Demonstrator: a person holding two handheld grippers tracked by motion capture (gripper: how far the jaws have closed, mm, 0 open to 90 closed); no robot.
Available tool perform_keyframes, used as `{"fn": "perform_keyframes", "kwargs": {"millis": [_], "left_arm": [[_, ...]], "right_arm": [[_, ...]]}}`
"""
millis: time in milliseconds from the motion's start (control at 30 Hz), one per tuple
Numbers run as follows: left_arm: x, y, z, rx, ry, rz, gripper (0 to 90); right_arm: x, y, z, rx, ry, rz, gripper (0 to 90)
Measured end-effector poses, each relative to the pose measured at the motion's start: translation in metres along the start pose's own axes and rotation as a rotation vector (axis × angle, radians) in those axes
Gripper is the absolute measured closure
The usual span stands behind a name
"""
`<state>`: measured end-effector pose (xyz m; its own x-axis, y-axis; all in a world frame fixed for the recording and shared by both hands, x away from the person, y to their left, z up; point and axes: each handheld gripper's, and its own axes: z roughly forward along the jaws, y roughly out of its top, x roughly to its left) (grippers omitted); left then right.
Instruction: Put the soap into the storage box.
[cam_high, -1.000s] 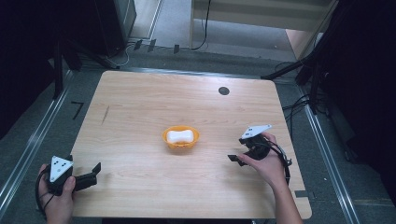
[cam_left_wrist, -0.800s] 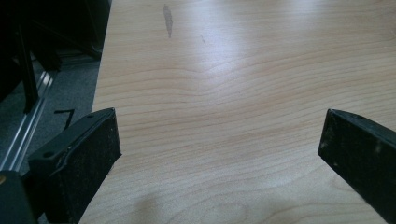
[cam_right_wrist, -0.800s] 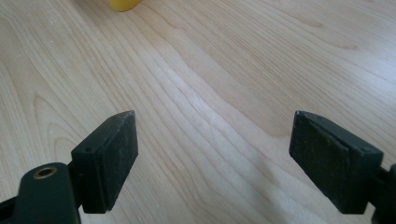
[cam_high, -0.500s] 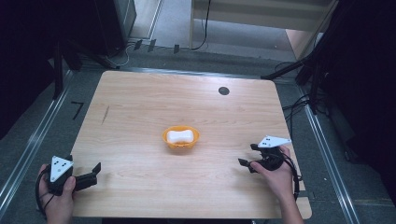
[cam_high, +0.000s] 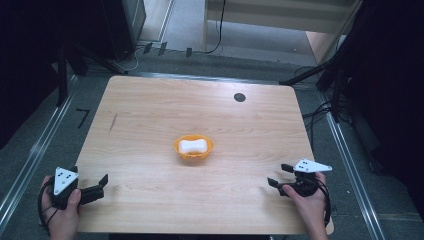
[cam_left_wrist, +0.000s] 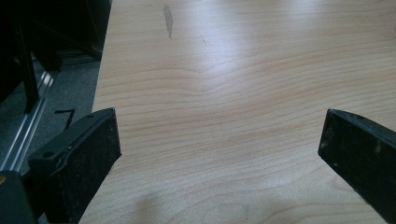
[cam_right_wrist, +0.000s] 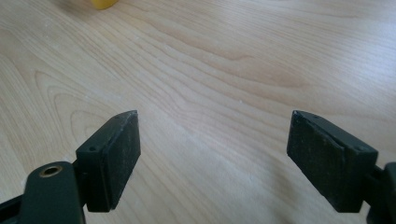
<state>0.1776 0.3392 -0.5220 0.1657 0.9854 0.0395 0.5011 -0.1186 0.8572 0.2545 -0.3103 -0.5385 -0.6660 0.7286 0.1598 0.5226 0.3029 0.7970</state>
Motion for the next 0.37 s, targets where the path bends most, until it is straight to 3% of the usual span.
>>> {"fn": "perform_keyframes", "kwargs": {"millis": [133, 367], "left_arm": [[0.0, 0.0, 0.0, 0.0, -0.001, 0.0, 0.0], [0.0, 0.0, 0.001, 0.001, -0.005, -0.003, 0.0]], "right_arm": [[-0.002, -0.01, -0.007, -0.01, -0.013, 0.016, 18.0], [-0.003, -0.012, -0.01, -0.023, -0.02, 0.029, 18.3]]}}
